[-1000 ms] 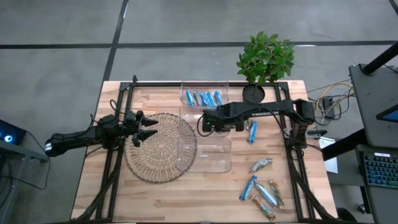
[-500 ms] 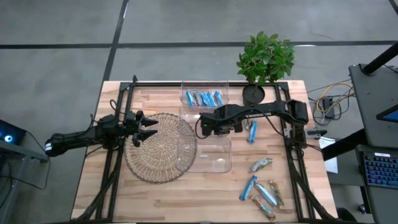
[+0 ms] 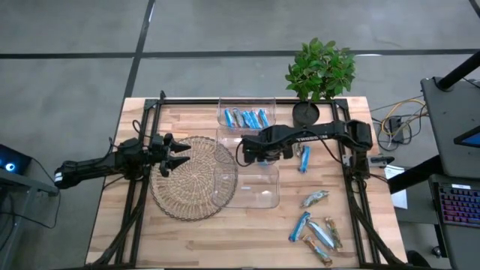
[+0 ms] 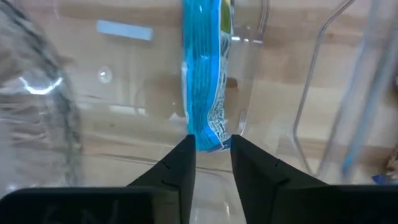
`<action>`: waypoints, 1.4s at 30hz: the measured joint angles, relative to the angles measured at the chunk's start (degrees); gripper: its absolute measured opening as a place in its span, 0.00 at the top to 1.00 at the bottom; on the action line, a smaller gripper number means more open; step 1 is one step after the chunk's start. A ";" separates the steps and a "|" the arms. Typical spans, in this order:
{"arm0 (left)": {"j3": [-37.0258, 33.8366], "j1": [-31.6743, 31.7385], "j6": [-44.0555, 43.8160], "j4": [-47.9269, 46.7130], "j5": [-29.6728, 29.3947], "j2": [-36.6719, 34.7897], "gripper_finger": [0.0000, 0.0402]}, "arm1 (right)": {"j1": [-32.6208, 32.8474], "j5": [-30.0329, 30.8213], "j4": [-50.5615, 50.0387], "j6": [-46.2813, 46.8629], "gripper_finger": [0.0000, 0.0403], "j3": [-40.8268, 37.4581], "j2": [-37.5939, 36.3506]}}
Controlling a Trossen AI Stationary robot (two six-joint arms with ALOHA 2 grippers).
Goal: Pick and place Granola Bars by type
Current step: Put the blue granola bar into the middle transparent bin
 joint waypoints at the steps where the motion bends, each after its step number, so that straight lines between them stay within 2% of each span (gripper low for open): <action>1: 0.02 -0.01 0.00 0.00 0.00 0.00 0.35 | -0.10 0.24 -0.04 -0.69 0.76 0.03 -0.83; 7: 0.00 -0.02 0.00 0.00 0.00 0.00 0.35 | 0.65 6.99 -0.71 -3.32 0.72 1.14 -7.53; 13: 0.00 -0.01 0.00 0.00 0.00 -0.01 0.35 | 2.53 13.83 -6.65 2.98 0.69 -1.49 -15.26; 22: 0.02 -0.02 0.00 0.00 0.00 0.00 0.35 | 5.75 13.13 -7.79 14.12 0.62 -12.95 -23.57; 30: 0.00 0.00 0.00 0.00 0.00 0.00 0.35 | 8.16 9.79 -7.20 20.42 0.60 -22.00 -28.53; 42: 0.00 0.00 -0.01 0.00 0.00 0.00 0.35 | 8.29 8.55 -1.21 17.96 0.59 -32.74 -30.51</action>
